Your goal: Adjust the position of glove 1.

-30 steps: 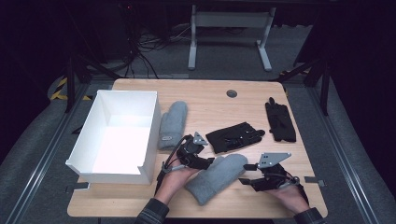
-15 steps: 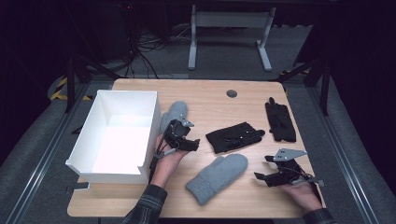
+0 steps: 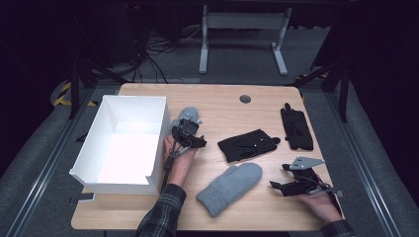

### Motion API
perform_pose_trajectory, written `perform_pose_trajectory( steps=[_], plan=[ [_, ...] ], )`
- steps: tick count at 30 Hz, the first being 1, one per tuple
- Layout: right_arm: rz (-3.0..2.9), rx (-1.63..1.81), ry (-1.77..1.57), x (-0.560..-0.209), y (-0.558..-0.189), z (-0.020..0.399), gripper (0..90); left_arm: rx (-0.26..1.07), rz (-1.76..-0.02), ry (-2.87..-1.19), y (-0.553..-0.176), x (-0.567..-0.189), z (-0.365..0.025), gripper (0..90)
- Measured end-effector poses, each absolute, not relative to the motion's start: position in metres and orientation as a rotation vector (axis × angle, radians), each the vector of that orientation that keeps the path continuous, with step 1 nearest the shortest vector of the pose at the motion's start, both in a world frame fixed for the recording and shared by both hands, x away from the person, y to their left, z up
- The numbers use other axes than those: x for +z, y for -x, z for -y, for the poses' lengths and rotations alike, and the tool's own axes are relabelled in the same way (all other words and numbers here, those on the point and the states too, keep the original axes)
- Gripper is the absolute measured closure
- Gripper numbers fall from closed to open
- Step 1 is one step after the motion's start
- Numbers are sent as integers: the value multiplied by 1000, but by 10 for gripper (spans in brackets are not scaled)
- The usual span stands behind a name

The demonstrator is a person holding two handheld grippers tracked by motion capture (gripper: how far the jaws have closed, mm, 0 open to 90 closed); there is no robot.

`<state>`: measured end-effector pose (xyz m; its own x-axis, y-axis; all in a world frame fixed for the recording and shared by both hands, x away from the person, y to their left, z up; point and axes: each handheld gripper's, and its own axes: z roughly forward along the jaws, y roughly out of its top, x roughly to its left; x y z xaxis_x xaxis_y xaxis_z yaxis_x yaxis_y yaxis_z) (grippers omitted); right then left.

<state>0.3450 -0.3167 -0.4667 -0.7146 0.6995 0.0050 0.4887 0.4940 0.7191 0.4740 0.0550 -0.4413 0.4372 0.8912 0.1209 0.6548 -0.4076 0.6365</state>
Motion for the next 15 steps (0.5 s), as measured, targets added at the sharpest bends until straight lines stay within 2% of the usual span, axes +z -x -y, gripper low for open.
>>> perform_pose_trajectory(
  steps=[5, 10, 11, 13, 15],
  plan=[
    [-2453, 1051, -1004, -467, -345, 317, 156, 617, -1339, -2209, -480, -451, -55, 371],
    [-2451, 1053, -1009, -467, -345, 317, 158, 638, -1356, -2200, -480, -450, -57, 626],
    [-2450, 1053, -1008, -467, -345, 317, 158, 629, -1362, -2194, -480, -449, -59, 626],
    [-2449, 1056, -1006, -467, -344, 317, 160, 600, -1359, -2183, -480, -447, -62, 768],
    [-2449, 1057, -1007, -467, -344, 317, 161, 557, -1346, -2178, -479, -445, -64, 797]
  ],
)
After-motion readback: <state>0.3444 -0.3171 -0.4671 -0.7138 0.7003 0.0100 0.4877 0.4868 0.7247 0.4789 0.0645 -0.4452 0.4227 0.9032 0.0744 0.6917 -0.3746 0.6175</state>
